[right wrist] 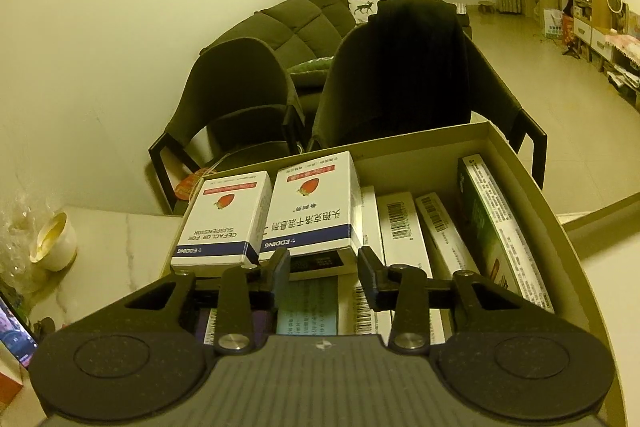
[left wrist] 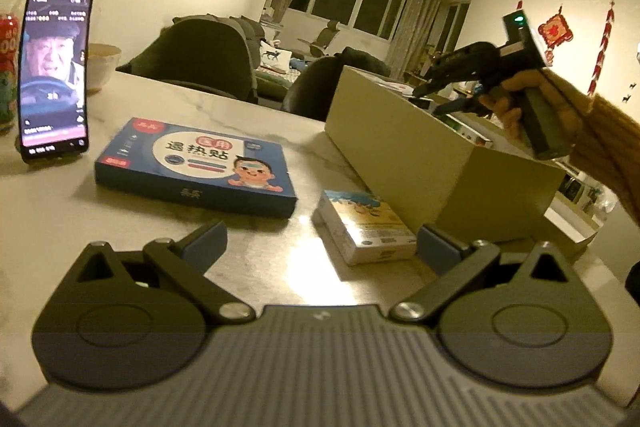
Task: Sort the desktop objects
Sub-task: 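Move the right tool toward the blue fever-patch box on the table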
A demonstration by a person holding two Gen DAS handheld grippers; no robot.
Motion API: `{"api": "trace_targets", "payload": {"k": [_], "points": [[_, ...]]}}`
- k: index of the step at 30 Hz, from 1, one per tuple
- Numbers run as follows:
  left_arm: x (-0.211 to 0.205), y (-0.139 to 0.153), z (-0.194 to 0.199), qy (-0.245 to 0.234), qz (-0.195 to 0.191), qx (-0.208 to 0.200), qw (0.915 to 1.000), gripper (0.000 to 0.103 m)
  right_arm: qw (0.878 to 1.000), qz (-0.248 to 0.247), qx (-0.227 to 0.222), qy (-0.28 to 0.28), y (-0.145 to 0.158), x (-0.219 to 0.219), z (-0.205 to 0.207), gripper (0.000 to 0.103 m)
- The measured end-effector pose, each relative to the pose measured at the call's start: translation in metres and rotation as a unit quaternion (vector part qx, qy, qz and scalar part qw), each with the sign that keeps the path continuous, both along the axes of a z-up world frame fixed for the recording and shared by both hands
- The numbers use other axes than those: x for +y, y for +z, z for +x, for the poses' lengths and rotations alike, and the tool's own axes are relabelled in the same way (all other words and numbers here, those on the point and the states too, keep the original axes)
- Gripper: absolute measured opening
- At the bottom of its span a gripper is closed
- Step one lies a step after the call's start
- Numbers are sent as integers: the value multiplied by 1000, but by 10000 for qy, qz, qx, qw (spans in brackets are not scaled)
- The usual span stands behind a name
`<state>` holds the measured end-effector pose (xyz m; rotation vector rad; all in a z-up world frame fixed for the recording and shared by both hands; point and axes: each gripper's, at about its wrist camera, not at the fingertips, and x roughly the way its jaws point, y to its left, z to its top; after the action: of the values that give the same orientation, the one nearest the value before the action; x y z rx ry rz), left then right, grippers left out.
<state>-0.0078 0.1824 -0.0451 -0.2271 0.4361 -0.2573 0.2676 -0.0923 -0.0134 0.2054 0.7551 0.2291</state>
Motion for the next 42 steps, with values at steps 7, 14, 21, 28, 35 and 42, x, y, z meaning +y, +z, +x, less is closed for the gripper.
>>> {"api": "trace_targets", "payload": {"k": [7,14,21,28,35,42], "points": [[13,-2,12,321,475,38,9984,103,9995,230,-95,207,8,2,-29,72],[33,-4,23,501,548,136,9971,103,9974,498,-230,475,17,3,-70,79],[48,-2,27,505,712,-27,9962,103,9939,614,-594,691,26,5,-116,80],[60,1,37,201,1246,-277,9916,103,9796,467,-1646,1055,24,35,-177,80],[82,-1,50,-12,1040,-63,9946,103,9508,322,-2574,1697,12,81,-234,80],[93,-3,65,-34,1178,93,9930,103,9434,161,-2343,2341,-15,130,-244,76]]}}
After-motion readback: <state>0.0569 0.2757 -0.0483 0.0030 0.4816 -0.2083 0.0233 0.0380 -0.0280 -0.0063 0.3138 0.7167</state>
